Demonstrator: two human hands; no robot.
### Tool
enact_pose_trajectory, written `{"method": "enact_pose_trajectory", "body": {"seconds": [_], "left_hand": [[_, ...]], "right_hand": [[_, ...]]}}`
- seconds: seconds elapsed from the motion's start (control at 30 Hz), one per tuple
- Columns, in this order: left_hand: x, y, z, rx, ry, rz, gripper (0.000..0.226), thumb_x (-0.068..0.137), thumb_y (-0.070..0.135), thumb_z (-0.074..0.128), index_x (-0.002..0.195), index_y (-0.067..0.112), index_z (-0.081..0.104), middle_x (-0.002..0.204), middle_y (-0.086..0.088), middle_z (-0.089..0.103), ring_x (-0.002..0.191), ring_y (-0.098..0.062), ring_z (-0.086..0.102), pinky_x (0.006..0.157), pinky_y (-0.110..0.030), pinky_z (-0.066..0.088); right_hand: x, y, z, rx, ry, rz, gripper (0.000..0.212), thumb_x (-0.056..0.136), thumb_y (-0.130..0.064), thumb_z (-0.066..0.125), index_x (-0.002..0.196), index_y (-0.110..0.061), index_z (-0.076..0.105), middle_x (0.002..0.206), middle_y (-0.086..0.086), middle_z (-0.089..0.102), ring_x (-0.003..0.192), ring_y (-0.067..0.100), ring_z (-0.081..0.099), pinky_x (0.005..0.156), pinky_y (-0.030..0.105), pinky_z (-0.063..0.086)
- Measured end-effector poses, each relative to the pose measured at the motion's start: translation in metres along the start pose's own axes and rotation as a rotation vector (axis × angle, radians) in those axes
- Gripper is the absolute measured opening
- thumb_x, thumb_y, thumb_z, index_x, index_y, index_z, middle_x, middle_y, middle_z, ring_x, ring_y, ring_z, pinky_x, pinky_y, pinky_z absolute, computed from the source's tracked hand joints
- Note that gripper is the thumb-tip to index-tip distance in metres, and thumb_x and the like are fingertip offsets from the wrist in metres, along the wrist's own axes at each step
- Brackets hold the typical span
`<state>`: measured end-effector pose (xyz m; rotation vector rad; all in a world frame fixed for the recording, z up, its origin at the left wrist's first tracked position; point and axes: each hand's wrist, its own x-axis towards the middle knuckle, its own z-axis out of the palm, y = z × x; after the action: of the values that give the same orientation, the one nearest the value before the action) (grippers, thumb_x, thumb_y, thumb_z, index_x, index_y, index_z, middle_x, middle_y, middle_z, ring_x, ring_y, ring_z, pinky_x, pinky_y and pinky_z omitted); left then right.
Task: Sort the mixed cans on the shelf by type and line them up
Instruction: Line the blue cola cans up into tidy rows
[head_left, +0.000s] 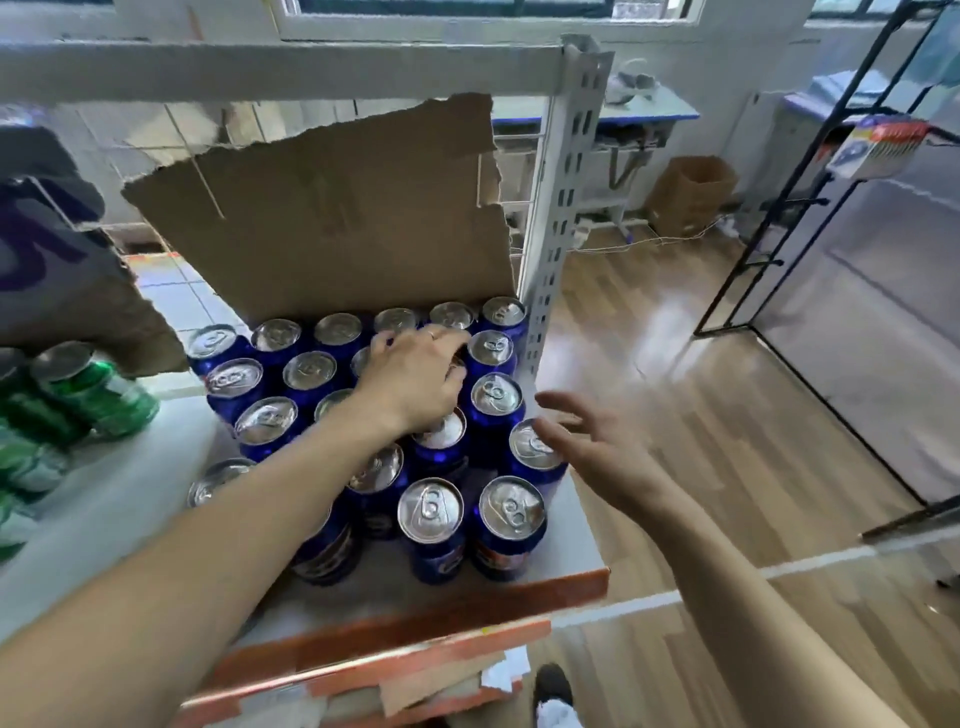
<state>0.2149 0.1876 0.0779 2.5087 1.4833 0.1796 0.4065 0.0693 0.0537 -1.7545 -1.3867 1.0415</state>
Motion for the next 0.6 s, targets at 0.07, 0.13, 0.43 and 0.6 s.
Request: {"method": "enact_pose_trajectory", "body": {"seconds": [0.07,0.13,0.43,0.6], "left_hand": [[0.019,0.008,-0.004,0.023,-0.042,-0.023,0.052,0.099,0.039,0.051,0.148,0.026,0.04,0.151,-0.002,0.047,0.137,-0.027,0.043,0.115,-0.048,0.024],[0.033,0.013,-0.008,-0.006,-0.079,-0.006,0.059,0.094,0.043,0.06,0.148,0.026,0.042,0.148,-0.002,0.05,0.136,-0.026,0.045,0.112,-0.043,0.032],[0.062,0.033,-0.021,0.23,-0.27,0.09,0.068,0.09,0.038,0.069,0.15,0.028,0.041,0.15,0.004,0.042,0.133,-0.025,0.046,0.105,-0.033,0.038],[0.061,0.042,-0.017,0.253,-0.275,0.033,0.065,0.092,0.052,0.061,0.15,0.036,0.038,0.139,-0.002,0.041,0.121,-0.034,0.052,0.094,-0.036,0.04]], "right_hand": [[0.013,0.003,-0.004,0.088,-0.041,0.031,0.056,0.086,-0.044,0.065,0.133,-0.017,0.056,0.126,0.003,0.063,0.11,0.015,0.062,0.077,0.019,0.05],[0.024,0.003,-0.008,0.173,-0.063,0.06,0.044,0.091,-0.039,0.064,0.129,-0.017,0.058,0.126,0.002,0.063,0.107,0.012,0.062,0.077,0.02,0.048],[0.047,0.023,-0.007,0.226,-0.345,0.071,0.042,0.073,-0.057,0.064,0.113,-0.044,0.058,0.128,-0.006,0.061,0.111,0.012,0.064,0.09,0.036,0.055],[0.04,0.031,-0.011,0.161,-0.359,-0.069,0.082,0.065,-0.067,0.066,0.139,-0.039,0.046,0.129,-0.017,0.056,0.104,0.006,0.063,0.091,0.029,0.054]]}}
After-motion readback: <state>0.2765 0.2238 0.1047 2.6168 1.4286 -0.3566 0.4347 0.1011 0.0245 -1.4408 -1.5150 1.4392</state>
